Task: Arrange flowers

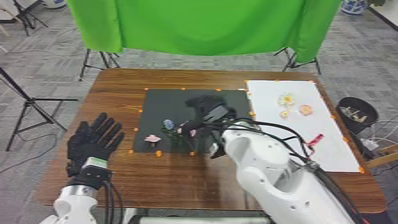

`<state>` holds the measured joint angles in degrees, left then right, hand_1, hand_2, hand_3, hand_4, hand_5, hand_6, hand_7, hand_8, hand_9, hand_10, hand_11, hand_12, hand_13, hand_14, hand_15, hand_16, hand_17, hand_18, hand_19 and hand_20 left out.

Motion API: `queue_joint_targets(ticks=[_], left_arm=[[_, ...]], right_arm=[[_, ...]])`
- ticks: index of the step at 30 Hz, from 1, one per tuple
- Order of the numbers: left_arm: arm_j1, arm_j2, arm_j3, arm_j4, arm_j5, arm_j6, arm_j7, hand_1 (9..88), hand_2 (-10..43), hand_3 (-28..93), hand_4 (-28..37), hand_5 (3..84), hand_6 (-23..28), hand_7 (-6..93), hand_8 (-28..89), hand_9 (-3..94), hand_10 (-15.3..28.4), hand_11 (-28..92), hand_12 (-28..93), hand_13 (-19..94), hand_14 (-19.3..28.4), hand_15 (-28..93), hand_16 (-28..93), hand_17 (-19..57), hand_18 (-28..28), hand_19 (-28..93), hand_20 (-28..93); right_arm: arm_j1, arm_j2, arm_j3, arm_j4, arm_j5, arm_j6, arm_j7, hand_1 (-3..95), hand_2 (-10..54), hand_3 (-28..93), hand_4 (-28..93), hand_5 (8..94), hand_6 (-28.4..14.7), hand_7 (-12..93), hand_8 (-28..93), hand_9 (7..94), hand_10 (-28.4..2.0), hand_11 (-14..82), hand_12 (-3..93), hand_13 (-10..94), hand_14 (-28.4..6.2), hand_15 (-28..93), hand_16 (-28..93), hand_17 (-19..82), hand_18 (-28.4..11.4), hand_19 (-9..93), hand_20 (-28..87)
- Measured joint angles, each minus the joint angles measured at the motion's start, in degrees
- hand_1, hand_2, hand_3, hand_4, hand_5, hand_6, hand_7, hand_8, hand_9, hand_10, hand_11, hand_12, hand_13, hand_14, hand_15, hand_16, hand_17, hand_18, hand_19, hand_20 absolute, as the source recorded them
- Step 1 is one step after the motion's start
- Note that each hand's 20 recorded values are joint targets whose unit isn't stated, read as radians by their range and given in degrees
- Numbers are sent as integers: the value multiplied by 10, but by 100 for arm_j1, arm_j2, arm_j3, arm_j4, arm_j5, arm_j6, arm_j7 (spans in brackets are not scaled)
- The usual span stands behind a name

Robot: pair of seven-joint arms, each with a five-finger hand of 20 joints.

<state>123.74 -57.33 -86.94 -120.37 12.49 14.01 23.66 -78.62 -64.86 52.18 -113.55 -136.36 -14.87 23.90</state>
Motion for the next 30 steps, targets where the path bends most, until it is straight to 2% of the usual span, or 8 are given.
queue_joint_targets(ticks=[4, 5, 7, 10, 14, 16, 26, 30], left_arm=[[65, -1, -35, -48, -3, 0, 62, 273, 149, 704, -283, 406, 107, 146, -91, 327, 163, 270, 108, 242, 172, 427, -75, -71, 151, 359, 89], [85, -1, -46, -60, -5, 0, 80, 273, 149, 704, -283, 406, 107, 146, -91, 327, 163, 269, 108, 242, 172, 427, -75, -71, 151, 359, 89], [115, -1, -59, -74, -8, 0, 104, 273, 149, 705, -283, 406, 107, 146, -91, 327, 163, 269, 108, 242, 172, 428, -75, -71, 151, 359, 90], [136, -1, -64, -78, -13, 0, 131, 271, 150, 704, -283, 406, 107, 146, -91, 328, 163, 268, 108, 243, 172, 427, -75, -71, 151, 359, 90], [140, 0, -70, -78, -14, -2, 160, 272, 150, 704, -283, 407, 107, 146, -92, 328, 163, 269, 109, 243, 172, 426, -75, -71, 151, 359, 90], [142, 2, -75, -79, -14, -3, 173, 271, 150, 704, -283, 407, 107, 146, -92, 328, 163, 268, 108, 243, 172, 427, -75, -71, 151, 358, 90], [145, 3, -70, -81, -15, -4, 182, 273, 151, 705, -283, 394, 102, 146, -92, 326, 162, 270, 108, 244, 172, 428, -76, -71, 151, 359, 91], [129, 1, -27, -81, -15, -3, 183, 273, 152, 704, -283, 393, 102, 148, -92, 325, 163, 270, 108, 243, 172, 429, -75, -71, 151, 359, 90]], right_arm=[[-13, 408, 218, 148, 123, 1167, 668, 395, -95, 825, -282, 512, -39, 150, -121, 495, -163, 140, 155, 456, -155, 497, 149, 211, -230, 708, 398], [24, 521, 261, 264, 138, 1406, 870, 431, -95, 830, -281, 515, -34, 154, -124, 493, -151, 132, 149, 467, -144, 412, 165, 211, -230, 714, 382], [108, 722, 421, 562, 143, 1601, 1178, 465, -95, 830, -282, 518, -29, 156, -126, 489, -147, 125, 146, 463, -135, 353, 163, 213, -228, 717, 372], [140, 948, 897, 923, 150, 1309, 1255, 490, -95, 834, -282, 525, -25, 161, -129, 488, -148, 119, 144, 462, -134, 319, 167, 217, -226, 719, 366], [135, 1299, 1378, 981, 236, 71, 1272, 525, -95, 831, -283, 558, -13, 168, -133, 518, -124, 114, 142, 495, -122, 291, 174, 231, -217, 724, 360], [115, 1477, 1421, 979, 294, -283, 1305, 542, -95, 827, -283, 564, -8, 170, -134, 532, -116, 113, 141, 510, -113, 271, 178, 234, -212, 722, 357], [-102, 1498, 1378, 1417, 423, -350, 995, 571, -95, 776, -283, 558, 12, 181, -137, 534, -101, 86, 122, 572, -82, 196, 199, 281, -172, 696, 326], [-16, 1454, 1259, 1621, 387, -351, 764, 625, -95, 664, -283, 629, 19, 192, -90, 670, -99, 101, 169, 660, -60, 169, 352, 302, -157, 705, 336]])
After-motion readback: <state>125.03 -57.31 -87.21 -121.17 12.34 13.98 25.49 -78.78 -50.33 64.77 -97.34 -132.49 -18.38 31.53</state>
